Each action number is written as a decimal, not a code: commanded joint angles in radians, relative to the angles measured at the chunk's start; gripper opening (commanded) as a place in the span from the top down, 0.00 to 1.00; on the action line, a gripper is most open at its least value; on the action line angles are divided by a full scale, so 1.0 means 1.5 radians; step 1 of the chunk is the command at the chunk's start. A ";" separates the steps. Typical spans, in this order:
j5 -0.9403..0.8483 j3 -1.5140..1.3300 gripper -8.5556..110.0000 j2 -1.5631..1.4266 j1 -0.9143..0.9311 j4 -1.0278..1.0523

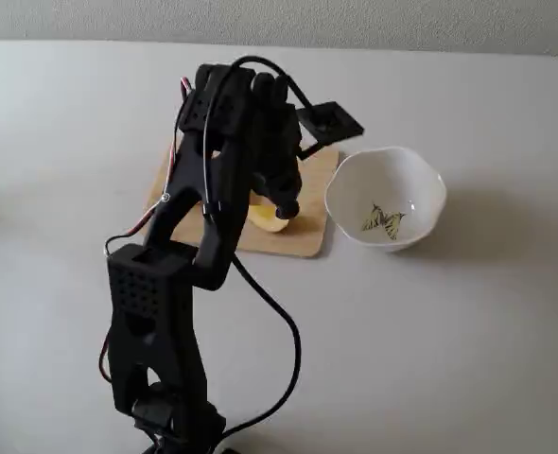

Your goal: Pick up the rightmost apple slice from the cutting board and place it into the bowl

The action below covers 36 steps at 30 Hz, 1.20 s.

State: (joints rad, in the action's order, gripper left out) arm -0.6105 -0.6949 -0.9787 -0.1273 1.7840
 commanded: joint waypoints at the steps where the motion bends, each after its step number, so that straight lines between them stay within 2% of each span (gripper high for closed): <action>1: 0.321 -0.036 0.74 -0.057 0.008 0.026; 8: 0.488 -0.049 0.74 -0.039 -0.077 0.018; 12: 0.487 0.032 0.74 0.014 -0.091 0.022; 23: 0.489 0.024 0.74 0.124 -0.042 -0.019; 27: 0.489 0.024 0.77 0.144 -0.038 -0.031; 32: 0.492 0.024 0.92 0.168 -0.035 -0.035; 36: 0.497 0.024 0.93 0.178 -0.033 -0.040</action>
State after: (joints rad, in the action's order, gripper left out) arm 0.1212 -0.6642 -0.7317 -0.1856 1.7349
